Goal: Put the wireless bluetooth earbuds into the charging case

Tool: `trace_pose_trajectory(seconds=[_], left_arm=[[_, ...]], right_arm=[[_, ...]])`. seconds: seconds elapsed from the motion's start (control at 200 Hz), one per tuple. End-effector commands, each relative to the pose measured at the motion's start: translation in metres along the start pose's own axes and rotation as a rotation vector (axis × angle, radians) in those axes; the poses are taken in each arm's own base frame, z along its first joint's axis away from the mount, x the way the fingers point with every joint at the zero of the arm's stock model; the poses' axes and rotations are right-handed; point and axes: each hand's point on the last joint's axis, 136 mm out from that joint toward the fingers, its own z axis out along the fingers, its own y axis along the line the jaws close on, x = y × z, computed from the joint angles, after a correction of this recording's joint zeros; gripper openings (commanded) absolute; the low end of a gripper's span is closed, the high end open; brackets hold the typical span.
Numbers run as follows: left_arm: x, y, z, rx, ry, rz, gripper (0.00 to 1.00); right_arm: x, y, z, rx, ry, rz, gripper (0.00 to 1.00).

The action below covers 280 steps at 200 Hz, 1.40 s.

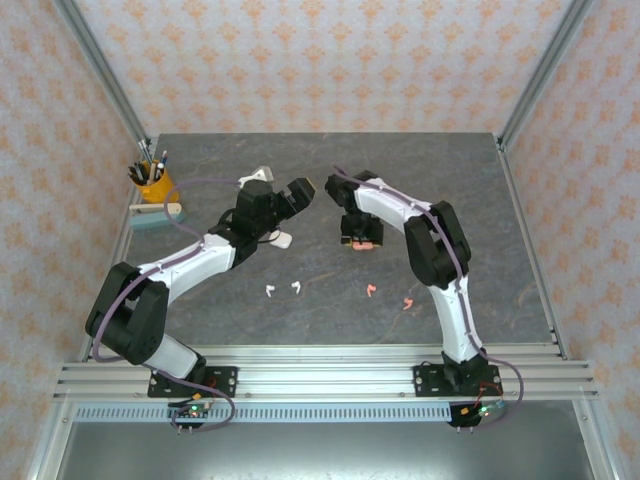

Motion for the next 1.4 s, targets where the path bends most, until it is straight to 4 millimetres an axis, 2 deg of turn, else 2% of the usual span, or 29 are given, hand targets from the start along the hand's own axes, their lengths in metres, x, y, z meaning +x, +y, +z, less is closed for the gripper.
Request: trace_pose_trajectory(seconds=[0.0, 0.115, 0.26, 0.325, 0.736, 1.011, 1.211, 1.396], left_arm=[[-0.005, -0.006, -0.004, 0.009, 0.004, -0.011, 1.00], [-0.005, -0.007, -0.004, 0.008, 0.007, -0.011, 1.00], [-0.004, -0.008, -0.005, 0.008, 0.016, -0.007, 1.00], [-0.004, -0.008, -0.005, 0.009, 0.018, -0.007, 1.00], [-0.003, -0.016, -0.004, 0.024, 0.044, 0.002, 1.00], [-0.002, -0.020, -0.003, 0.030, 0.051, 0.006, 1.00], [0.001, -0.021, -0.003, 0.030, 0.058, 0.010, 1.00], [0.004, -0.022, -0.001, 0.028, 0.065, 0.014, 1.00]], right_arm=[[0.007, -0.008, -0.010, -0.009, 0.013, 0.079, 0.61], [0.013, -0.008, -0.005, -0.016, 0.041, 0.087, 0.64], [0.014, -0.008, -0.002, -0.029, 0.056, 0.099, 0.78], [0.013, -0.009, -0.002, -0.034, 0.059, 0.103, 0.80], [0.003, -0.009, -0.006, -0.124, 0.084, 0.061, 0.79], [0.009, -0.003, 0.002, -0.181, 0.099, -0.020, 0.78], [0.008, -0.011, 0.009, -0.143, 0.090, -0.092, 0.77], [0.011, -0.009, 0.014, -0.148, 0.102, -0.141, 0.75]])
